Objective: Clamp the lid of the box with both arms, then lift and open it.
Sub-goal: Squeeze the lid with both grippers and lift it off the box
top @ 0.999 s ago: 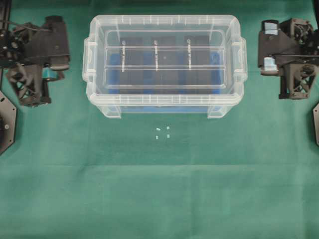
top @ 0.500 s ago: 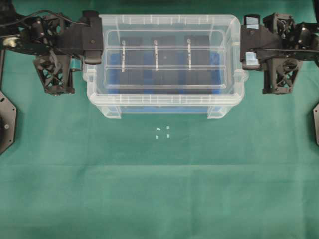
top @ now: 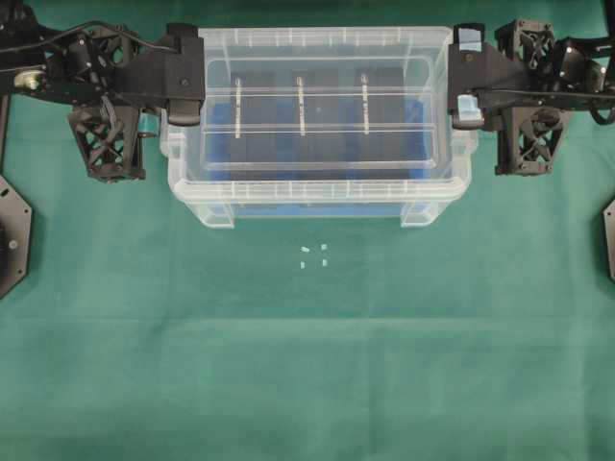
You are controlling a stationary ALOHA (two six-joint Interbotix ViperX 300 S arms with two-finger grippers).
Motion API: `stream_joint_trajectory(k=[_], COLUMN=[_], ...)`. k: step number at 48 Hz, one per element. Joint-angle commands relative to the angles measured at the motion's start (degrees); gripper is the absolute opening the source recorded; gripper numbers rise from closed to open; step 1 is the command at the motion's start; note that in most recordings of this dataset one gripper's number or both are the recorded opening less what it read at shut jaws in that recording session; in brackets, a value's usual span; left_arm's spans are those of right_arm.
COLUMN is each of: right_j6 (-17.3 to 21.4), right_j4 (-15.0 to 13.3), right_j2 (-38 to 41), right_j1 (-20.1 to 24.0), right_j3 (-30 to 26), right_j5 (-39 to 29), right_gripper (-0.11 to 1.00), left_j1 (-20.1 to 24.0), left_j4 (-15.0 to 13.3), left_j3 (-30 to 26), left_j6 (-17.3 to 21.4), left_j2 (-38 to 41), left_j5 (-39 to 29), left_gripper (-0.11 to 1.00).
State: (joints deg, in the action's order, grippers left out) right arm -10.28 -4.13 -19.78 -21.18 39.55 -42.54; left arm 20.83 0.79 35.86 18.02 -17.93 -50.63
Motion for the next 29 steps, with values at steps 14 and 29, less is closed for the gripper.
stream_joint_trajectory(k=[14, 29], right_j6=[0.26, 0.53], right_j4=[0.44, 0.44], right_j2=[0.00, -0.44], right_j1=[0.70, 1.32], right_j3=[-2.90, -4.39], right_j5=[0.88, 0.44], right_gripper=[0.00, 0.00], left_j1=[0.18, 0.00], left_j4=[-0.18, -0.18], left_j3=[-1.23, -1.41], left_j6=[-0.35, -0.62], left_j2=[-0.09, -1.58], left_j5=[1.93, 1.58], left_gripper=[0.01, 0.01])
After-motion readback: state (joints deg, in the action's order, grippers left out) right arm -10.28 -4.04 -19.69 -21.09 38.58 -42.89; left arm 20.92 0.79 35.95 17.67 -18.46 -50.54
